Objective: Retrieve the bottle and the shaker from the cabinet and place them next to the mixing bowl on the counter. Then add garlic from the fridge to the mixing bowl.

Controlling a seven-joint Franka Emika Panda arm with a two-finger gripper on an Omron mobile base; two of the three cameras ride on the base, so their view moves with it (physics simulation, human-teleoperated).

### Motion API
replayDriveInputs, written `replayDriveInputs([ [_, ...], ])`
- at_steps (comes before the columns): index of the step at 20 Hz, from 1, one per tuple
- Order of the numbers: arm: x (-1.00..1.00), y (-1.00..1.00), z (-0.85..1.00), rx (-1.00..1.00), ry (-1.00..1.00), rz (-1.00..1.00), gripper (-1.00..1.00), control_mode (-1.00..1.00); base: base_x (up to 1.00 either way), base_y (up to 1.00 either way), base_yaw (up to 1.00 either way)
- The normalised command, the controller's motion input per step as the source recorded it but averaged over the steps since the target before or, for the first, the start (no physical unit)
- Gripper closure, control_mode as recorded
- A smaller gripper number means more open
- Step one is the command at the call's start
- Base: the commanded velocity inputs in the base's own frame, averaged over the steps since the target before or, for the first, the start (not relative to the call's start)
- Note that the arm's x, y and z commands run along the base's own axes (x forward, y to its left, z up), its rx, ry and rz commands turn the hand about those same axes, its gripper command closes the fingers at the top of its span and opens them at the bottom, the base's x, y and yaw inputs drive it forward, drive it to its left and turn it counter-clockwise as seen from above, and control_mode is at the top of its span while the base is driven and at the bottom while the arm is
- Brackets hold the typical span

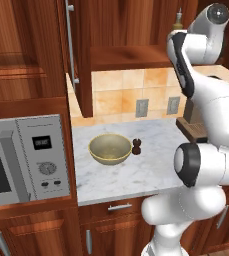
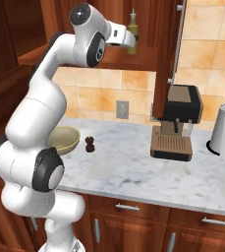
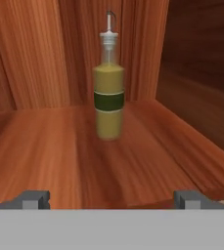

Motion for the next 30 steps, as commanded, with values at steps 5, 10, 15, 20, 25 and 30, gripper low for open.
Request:
replayDriveInputs([
  [5,0.34,-0.11,0.00,0.01,0.00,0.01,-1.00,-1.00,0.00,0.00,0.00],
  [10,0.45,-0.28,0.00,0.05,0.00,0.14,-1.00,-1.00,0.00,0.00,0.00],
  [15,0.43,-0.32,0.04,0.01,0.00,0.12,-1.00,-1.00,0.00,0.00,0.00],
  [20,0.23,-0.13,0.19,0.00,0.01,0.05,-1.00,-1.00,0.00,0.00,0.00],
  [25,0.26,0.00,0.03,0.00,0.00,0.00,-1.00,-1.00,0.00,0.00,0.00],
  [30,0.18,0.03,0.00,0.00,0.00,0.00,-1.00,-1.00,0.00,0.00,0.00],
])
